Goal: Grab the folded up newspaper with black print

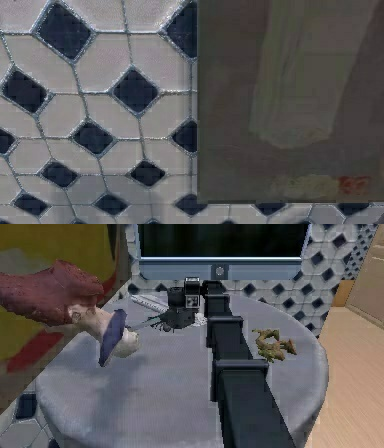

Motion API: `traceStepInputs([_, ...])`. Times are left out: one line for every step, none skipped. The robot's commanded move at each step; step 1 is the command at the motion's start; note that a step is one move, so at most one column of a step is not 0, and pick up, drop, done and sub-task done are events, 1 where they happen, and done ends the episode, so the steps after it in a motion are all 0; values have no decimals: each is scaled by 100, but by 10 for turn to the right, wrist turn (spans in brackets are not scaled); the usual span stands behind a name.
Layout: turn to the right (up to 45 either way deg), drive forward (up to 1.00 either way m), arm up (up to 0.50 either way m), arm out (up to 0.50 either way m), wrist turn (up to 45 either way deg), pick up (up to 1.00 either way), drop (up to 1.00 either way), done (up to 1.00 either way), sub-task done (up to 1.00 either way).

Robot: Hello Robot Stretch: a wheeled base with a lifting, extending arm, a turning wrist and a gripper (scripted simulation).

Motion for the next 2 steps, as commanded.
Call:
traceStepInputs([0,0,0,0,450,0,0,0,0])
traceStepInputs([0,0,0,0,60,0,0,0,0])
